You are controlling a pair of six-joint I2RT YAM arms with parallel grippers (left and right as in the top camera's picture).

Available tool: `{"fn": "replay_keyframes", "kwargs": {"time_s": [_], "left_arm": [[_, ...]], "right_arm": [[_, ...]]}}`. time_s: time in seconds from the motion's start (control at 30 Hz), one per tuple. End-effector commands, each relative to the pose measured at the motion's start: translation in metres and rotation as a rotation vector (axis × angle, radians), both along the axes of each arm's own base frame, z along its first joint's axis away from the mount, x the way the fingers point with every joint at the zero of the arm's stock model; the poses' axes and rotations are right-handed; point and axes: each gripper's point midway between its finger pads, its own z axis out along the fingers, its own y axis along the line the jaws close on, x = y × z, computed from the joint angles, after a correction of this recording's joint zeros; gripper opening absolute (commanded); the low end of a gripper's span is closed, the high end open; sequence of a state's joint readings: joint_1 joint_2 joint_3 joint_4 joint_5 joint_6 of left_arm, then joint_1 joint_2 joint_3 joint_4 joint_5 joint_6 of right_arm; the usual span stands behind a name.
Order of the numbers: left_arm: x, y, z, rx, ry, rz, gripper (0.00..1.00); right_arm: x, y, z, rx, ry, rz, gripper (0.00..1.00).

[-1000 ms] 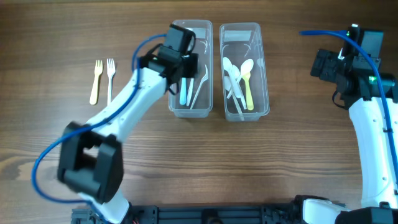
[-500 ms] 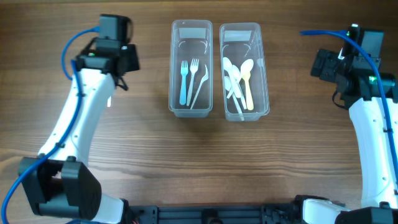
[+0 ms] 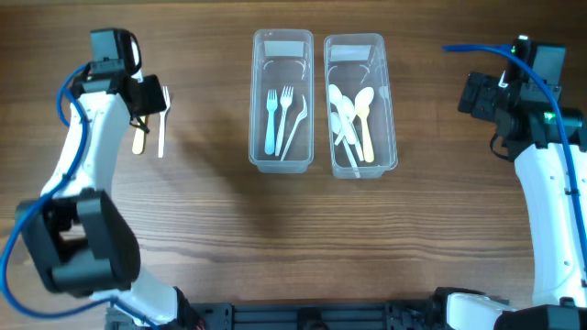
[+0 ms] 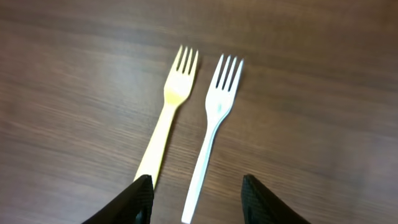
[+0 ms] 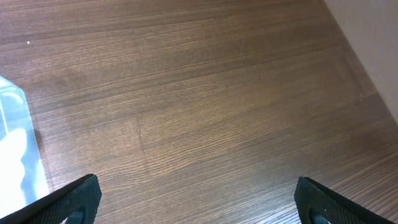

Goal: Pack container
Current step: 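Grasp the last white fork and carry it over the left container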

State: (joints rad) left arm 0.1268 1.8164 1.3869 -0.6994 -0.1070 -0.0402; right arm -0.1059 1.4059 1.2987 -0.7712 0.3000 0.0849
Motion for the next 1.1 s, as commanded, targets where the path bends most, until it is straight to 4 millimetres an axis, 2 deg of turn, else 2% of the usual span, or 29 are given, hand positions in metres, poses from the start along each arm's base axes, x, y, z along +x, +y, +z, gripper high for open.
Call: {"fn": "replay_keyframes", "kwargs": {"time_s": [0.0,0.23,0.37,0.5,0.9,1.07], "left_arm": [[-0.007,-0.001,-0.046,-0.019,0.095,-0.057,0.48],[-0.004,-0.002,-0.086,-0.024,0.153,-0.085,0.48],[0.001,-0.009,-0.099,-0.051,0.153,-0.148,0.48],[0.006,-0.009,-0.104,-0.052,0.143,-0.155,0.49],[0.019,-0.007,-0.102,-0.04,0.089,-0.156,0.52],[0.019,-0.007,-0.112,-0.035,0.104,-0.177,0.53]], "right_arm": [[0.001,-0.002,0.006,-0.015,-0.01,-0.003,1.0],[0.001,-0.002,0.006,-0.015,-0.01,-0.003,1.0],[0.001,-0.002,0.006,-0.015,-0.01,-0.003,1.0],[0.001,-0.002,0.006,-0.015,-0.01,-0.003,1.0],[0.001,-0.002,0.006,-0.015,-0.01,-0.003,1.0],[0.001,-0.002,0.006,-0.015,-0.01,-0.003,1.0]]}}
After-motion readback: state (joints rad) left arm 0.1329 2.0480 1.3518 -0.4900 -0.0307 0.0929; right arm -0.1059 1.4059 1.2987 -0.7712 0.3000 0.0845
